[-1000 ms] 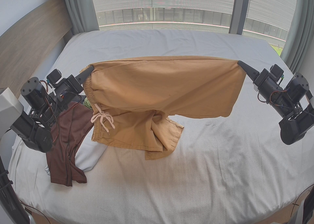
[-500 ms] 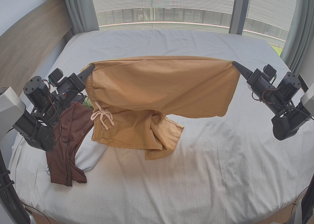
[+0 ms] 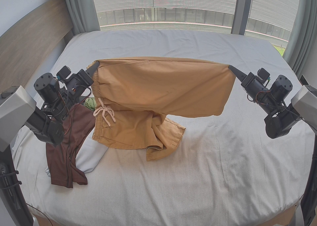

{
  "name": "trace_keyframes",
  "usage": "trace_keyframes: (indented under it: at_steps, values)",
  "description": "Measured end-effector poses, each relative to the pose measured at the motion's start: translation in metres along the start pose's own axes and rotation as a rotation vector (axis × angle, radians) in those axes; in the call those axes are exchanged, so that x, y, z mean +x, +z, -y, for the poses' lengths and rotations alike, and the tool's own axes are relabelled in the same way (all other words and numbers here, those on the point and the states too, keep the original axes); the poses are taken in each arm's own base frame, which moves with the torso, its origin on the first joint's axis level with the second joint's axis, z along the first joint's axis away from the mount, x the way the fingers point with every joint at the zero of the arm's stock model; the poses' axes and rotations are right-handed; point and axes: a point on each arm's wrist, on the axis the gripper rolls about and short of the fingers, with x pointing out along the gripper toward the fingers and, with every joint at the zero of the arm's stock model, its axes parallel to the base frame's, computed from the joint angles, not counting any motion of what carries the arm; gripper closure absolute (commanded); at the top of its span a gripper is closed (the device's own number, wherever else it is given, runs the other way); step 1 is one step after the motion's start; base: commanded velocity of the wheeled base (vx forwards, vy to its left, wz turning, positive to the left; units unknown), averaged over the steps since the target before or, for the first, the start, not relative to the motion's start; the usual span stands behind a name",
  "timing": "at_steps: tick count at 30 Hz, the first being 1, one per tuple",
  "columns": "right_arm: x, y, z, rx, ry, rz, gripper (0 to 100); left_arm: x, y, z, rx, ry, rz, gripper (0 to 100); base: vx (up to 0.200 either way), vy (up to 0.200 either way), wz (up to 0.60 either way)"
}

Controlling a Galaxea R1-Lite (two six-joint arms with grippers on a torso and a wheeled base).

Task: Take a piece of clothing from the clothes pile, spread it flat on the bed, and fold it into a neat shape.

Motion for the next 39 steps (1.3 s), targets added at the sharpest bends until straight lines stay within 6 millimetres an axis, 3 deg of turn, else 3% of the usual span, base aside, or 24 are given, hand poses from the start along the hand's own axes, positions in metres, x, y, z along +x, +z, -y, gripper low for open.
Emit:
trace_keyframes:
  at_steps: [14,39]
  values:
    - [0.016,-0.014,0.029,0.017,-0.025,-0.017,100,0.013,-0.020,-0.019,-0.007,0.014,-0.007,100,0.000,0.000,0.00]
    - [0.049,-0.040,0.080,0.029,-0.041,-0.032,100,0.063,-0.048,-0.059,-0.002,0.045,0.054,100,0.000,0.000,0.00]
